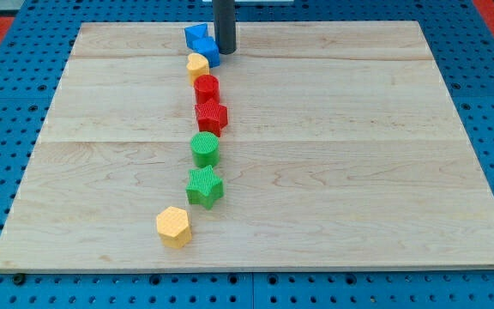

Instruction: Move your arm towards the green circle

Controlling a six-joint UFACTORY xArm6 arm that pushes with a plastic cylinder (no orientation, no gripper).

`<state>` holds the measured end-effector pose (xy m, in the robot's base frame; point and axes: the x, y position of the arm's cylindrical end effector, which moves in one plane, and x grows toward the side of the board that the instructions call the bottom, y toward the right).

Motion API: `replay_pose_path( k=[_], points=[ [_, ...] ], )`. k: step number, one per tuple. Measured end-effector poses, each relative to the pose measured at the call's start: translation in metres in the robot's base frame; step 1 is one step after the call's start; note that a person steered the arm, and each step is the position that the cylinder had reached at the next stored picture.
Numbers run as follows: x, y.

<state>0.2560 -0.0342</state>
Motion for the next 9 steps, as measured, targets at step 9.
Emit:
replay_pose_path(
  k=[9],
  points=[
    [0.170, 0.020]
  ],
)
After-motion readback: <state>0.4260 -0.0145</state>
